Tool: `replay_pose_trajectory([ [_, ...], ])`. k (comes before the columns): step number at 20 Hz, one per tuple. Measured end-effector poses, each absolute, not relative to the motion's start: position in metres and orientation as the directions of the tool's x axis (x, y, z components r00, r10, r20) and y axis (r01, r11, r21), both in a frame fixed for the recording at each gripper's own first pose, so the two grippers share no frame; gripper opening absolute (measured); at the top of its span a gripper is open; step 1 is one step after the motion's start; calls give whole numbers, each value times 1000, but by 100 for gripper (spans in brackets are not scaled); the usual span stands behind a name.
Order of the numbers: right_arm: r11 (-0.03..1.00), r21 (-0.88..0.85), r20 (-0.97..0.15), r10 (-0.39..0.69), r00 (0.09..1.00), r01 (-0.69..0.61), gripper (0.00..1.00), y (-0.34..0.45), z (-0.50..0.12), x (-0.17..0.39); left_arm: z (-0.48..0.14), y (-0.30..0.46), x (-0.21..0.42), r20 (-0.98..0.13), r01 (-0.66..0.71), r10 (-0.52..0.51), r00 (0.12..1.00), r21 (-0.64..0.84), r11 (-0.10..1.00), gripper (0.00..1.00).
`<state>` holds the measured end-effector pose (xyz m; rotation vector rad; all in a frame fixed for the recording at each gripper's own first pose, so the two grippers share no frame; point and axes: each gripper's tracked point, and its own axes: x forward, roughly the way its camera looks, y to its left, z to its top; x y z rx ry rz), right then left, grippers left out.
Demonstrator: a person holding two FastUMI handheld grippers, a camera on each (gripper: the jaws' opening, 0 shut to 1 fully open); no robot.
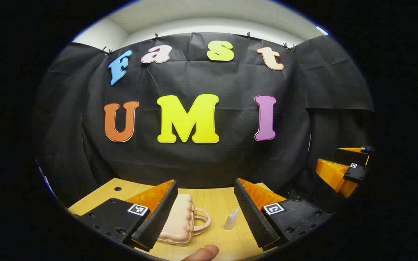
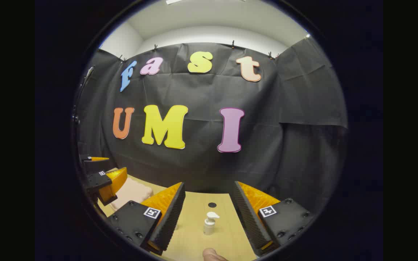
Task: First open the suitcase, pack the skin care products into it, and then close the suitcase.
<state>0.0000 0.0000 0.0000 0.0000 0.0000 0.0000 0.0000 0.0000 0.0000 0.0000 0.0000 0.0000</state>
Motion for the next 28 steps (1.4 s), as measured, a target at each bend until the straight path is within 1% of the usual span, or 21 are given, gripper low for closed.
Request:
replay_pose_trajectory([
  [2, 1000, -2, -3, 13, 1000, -13, 79, -1, 0, -2, -1, -5, -1, -3, -1, 1, 1000, -2, 1000, 99],
  [4, 1000, -8, -3, 16, 1000, -16, 80, -6, -1, -4, -5, -8, -3, -8, -4, 4, 1000, 1, 1000, 99],
  [5, 1000, -12, -7, 20, 1000, -20, 78, -7, -2, -4, -6, -9, -4, -11, -5, 5, 1000, 2, 1000, 99],
  [6, 1000, -15, -11, 22, 1000, -22, 80, -8, -4, -4, -8, -10, -6, -13, -6, 6, 1000, 2, 1000, 99],
  [7, 1000, -17, -14, 21, 1000, -21, 78, -10, -3, -4, -8, -10, -6, -15, -9, 9, 1000, 2, 1000, 99],
  [11, 1000, -20, -21, 15, 1000, -15, 78, -17, -7, -5, -15, -7, -5, -24, -18, 19, 1000, 10, 1000, 99],
  [13, 1000, -22, -31, 10, 999, -10, 80, -20, -10, -5, -21, 0, 0, -20, -31, 32, 999, 33, 999, 99],
  [14, 1000, -24, -37, 4, 999, -4, 80, -24, -13, -5, -24, 8, 6, -14, -49, 50, 999, 72, 996, 99],
  [16, 999, -29, -50, -19, 999, 18, 80, -33, -21, -5, -34, 15, 24, -12, -22, 24, 1000, 154, 988, 100],
  [21, 997, -32, -90, -66, 994, 64, 80, -52, -42, -9, -103, 33, 50, -109, -1, 43, 993, 359, 933, 100],
  [22, 997, -35, -94, -75, 993, 72, 80, -55, -45, -8, -117, 31, 53, -135, 30, 27, 991, 401, 916, 100],
  [24, 996, -37, -102, -89, 991, 85, 80, -61, -49, -10, -146, 15, 59, -180, 131, -53, 982, 455, 881, 100],
  [25, 995, -35, -109, -96, 989, 92, 80, -65, -52, -9, -160, 10, 58, -209, 168, -73, 975, 485, 859, 100],
  [28, 994, -19, -146, -113, 983, 111, 80, -73, -68, -11, -191, 9, 58, -265, 220, -71, 962, 590, 777, 99],
])
